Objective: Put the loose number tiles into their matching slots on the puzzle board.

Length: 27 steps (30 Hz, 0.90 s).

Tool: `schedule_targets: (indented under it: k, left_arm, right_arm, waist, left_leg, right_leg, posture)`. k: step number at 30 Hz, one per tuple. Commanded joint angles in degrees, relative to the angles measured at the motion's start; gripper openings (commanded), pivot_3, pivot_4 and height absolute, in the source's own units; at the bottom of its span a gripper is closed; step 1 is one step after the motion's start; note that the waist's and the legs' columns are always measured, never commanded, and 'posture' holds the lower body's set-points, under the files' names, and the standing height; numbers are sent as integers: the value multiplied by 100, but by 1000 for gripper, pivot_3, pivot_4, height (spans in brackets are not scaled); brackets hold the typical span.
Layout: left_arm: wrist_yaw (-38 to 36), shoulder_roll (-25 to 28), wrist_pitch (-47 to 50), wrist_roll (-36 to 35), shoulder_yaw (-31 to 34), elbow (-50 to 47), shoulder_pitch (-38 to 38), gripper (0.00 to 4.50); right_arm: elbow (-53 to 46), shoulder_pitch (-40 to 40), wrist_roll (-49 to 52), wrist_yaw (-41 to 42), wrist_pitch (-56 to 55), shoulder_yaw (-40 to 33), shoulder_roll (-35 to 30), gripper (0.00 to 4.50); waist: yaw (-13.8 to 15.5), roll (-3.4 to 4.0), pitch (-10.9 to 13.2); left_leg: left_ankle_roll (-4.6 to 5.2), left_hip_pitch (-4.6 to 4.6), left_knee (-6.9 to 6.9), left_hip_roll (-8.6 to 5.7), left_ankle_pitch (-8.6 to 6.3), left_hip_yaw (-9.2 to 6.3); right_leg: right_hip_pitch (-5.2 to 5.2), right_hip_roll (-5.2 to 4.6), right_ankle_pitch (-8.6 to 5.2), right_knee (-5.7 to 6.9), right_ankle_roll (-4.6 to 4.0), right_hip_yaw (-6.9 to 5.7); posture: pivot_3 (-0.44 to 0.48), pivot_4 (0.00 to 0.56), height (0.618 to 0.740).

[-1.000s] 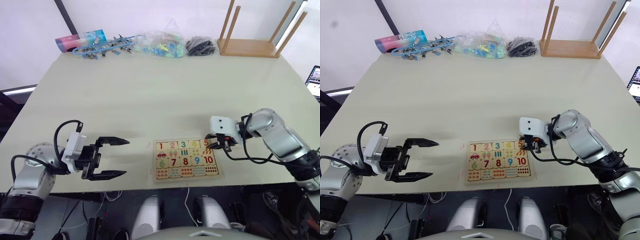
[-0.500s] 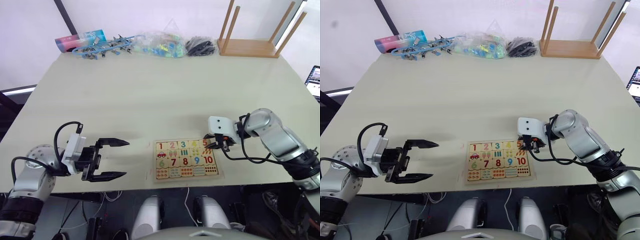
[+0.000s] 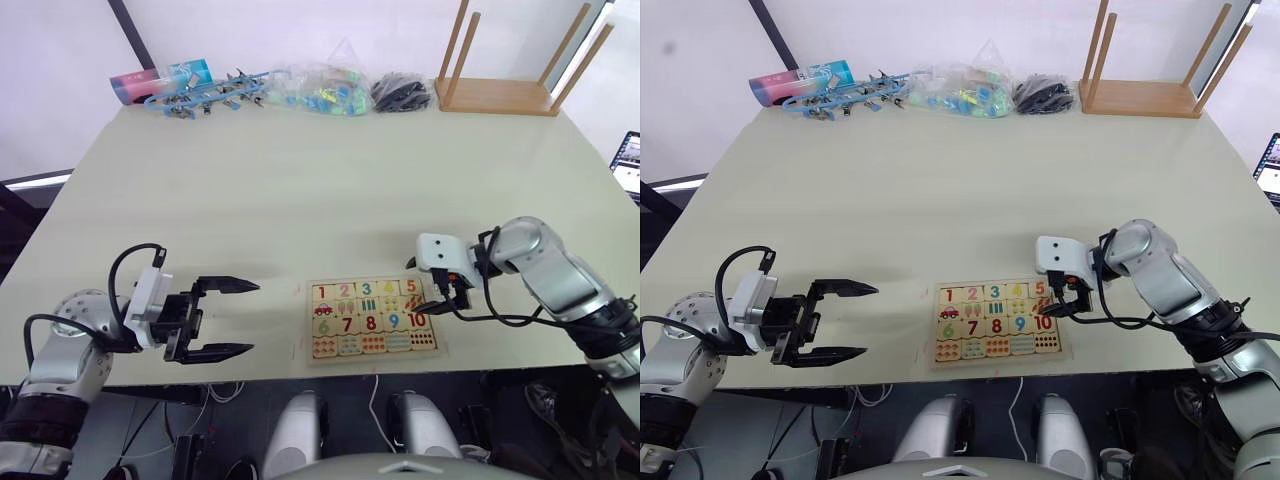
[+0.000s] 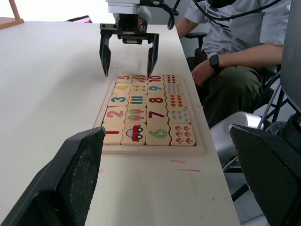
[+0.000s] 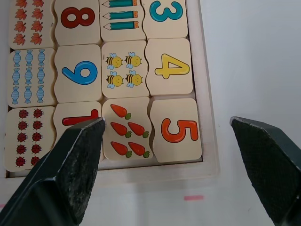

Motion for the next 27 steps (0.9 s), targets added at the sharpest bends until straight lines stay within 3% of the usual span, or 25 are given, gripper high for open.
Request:
schedule_targets:
  k: [1, 3, 4, 5, 7, 8, 11, 12, 27]
  left_arm:
    - [-193, -2, -16, -41, 163, -131, -20, 4500]
    - [-193, -9, -11, -36, 166, -127, -32, 4500]
    - [-193, -12, -12, -36, 171, -122, -33, 4500]
    - [-193, -13, -13, -36, 174, -119, -34, 4500]
    - [-193, -18, -12, -34, 172, -116, -41, 4500]
    - [-193, -20, -13, -33, 168, -113, -45, 4500]
    - [-193, -26, -23, -30, 152, -87, -70, 4500]
    - [-193, -27, -26, -28, 146, -76, -82, 4500]
    - [-193, 1, -35, -27, 134, -36, -149, 4500]
  right_arm:
    - [84, -97, 382, 103, -95, -482, -35, 4450]
    - [182, -62, 525, 124, -190, -629, -50, 4450]
    - [249, -15, 571, 136, -309, -711, -87, 3952]
    - [326, 30, 604, 128, -442, -785, -114, 3732]
    - [467, 119, 733, 133, -647, -946, -101, 2572]
    - [527, 183, 819, 123, -743, -1040, -69, 2246]
    - [769, 380, 907, 99, -1117, -1205, -48, 456]
    - [860, 435, 895, 107, -1225, -1225, -64, 73]
    - [1440, 563, 715, 94, -1984, -1111, 62, 25]
  waist:
    - [0, 0, 0]
    - [-2, 0, 1]
    - [-2, 0, 1]
    - [0, 0, 1]
    - [8, 0, 1]
    - [8, 0, 1]
    - [7, -1, 1]
    - [8, -1, 1]
    - [0, 0, 1]
  left_leg:
    - [0, 0, 0, 0, 0, 0]
    - [0, 0, 0, 0, 0, 0]
    - [0, 0, 0, 0, 0, 0]
    - [0, 0, -1, 0, 0, 0]
    - [0, 0, 0, 0, 0, 0]
    - [0, 0, 0, 0, 0, 1]
    - [0, 0, 0, 0, 0, 1]
    - [0, 0, -1, 0, 0, 1]
    - [0, 1, 1, 0, 0, 3]
  right_leg:
    - [0, 0, 0, 0, 0, 0]
    - [0, 0, 0, 0, 0, 0]
    - [0, 0, 0, 0, 0, 0]
    - [0, 0, 0, 0, 0, 0]
    - [0, 0, 0, 0, 0, 0]
    - [0, 0, 0, 0, 0, 0]
    - [1, 0, 0, 0, 0, 0]
    - [1, 0, 0, 0, 0, 0]
    - [1, 4, 0, 2, 0, 2]
  posture:
    - [0, 150, 740]
    - [0, 150, 740]
    - [0, 150, 740]
    - [0, 150, 740]
    - [0, 150, 740]
    - [0, 150, 740]
    - [0, 150, 740]
    - [0, 150, 740]
    - [0, 150, 740]
